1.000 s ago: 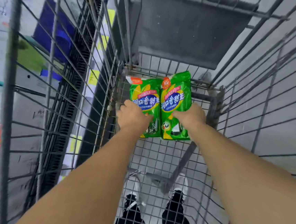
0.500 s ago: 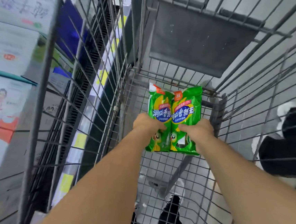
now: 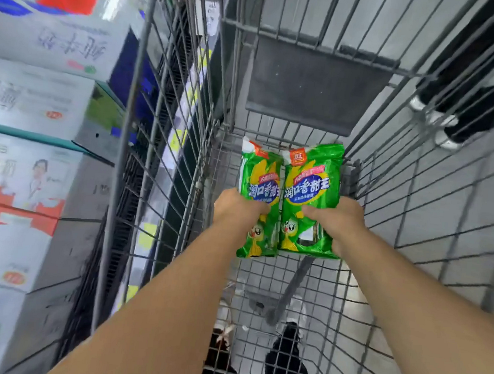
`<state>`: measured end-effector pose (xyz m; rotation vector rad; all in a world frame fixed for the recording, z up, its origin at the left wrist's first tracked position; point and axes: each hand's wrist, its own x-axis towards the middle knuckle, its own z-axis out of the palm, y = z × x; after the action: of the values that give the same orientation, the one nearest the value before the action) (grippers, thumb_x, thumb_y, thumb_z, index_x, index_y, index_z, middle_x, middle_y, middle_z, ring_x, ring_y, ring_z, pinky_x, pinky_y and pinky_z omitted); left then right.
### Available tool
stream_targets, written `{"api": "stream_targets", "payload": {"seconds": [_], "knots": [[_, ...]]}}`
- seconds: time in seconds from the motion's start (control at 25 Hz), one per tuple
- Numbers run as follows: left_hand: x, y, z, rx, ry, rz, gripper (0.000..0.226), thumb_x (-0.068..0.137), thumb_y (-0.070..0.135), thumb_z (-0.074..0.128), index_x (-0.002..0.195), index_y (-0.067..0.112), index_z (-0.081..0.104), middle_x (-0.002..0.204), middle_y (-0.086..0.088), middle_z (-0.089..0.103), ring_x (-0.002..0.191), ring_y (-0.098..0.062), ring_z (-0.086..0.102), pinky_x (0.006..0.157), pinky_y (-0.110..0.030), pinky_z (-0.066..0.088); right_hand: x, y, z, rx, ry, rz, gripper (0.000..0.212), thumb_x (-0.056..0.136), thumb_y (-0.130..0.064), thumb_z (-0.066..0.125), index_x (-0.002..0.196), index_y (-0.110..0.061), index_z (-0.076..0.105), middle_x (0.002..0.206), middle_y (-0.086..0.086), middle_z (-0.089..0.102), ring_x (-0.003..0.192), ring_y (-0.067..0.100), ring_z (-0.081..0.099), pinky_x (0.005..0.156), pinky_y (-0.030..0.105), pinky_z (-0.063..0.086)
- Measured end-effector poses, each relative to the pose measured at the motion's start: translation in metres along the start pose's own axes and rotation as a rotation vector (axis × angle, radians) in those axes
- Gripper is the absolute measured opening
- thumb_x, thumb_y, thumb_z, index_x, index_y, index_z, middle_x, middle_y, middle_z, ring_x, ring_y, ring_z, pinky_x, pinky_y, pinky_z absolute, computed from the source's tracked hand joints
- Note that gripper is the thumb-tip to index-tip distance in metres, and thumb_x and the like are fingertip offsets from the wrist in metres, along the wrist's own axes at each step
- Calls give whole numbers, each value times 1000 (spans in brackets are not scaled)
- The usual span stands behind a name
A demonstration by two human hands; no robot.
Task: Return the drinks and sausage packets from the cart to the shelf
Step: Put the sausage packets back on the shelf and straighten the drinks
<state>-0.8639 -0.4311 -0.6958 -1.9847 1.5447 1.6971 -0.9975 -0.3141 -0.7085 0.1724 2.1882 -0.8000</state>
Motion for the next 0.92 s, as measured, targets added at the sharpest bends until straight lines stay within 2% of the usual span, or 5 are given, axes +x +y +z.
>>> {"api": "stream_targets", "payload": {"seconds": [0.16, 0.56, 0.72, 0.84, 0.92], "knots": [[-77, 44, -61, -38, -41, 124, 30, 66, 19, 85, 88, 9, 66, 88, -11, 72, 72, -25, 68, 61, -39, 58, -89, -51, -59, 80, -74, -88, 29, 68, -9, 88, 92, -15, 74, 93, 8, 77, 82, 25, 74, 82, 44, 60], [-303, 136, -275, -535, 11, 394, 12, 78, 0, 76, 88, 5, 70, 64, -5, 73, 45, -15, 67, 40, -24, 51, -335, -212, -153, 226, -340, -438, 37, 75, 1, 80, 109, -4, 69, 104, 16, 76, 97, 30, 72, 93, 52, 55], [-361, 128, -340, -719, 140, 434, 18, 76, 3, 78, 94, 4, 73, 80, -12, 76, 62, -25, 73, 63, -43, 62, -406, -255, -143, 120, -492, -610, 30, 77, 0, 79, 104, -7, 67, 94, 9, 75, 81, 20, 71, 71, 34, 60], [-417, 96, -375, -799, 256, 458, 23, 69, 7, 83, 91, 7, 75, 91, -18, 76, 82, -37, 74, 77, -62, 56, -457, -275, -121, 55, -636, -746, 37, 74, -1, 82, 109, -4, 69, 100, 15, 77, 94, 32, 73, 85, 52, 58], [-460, 65, -388, -849, 374, 455, 24, 70, 5, 82, 92, 7, 74, 91, -21, 76, 83, -39, 73, 76, -64, 56, -496, -280, -107, 27, -765, -840, 39, 72, -3, 83, 109, -6, 70, 102, 12, 77, 96, 29, 73, 89, 45, 57]]}}
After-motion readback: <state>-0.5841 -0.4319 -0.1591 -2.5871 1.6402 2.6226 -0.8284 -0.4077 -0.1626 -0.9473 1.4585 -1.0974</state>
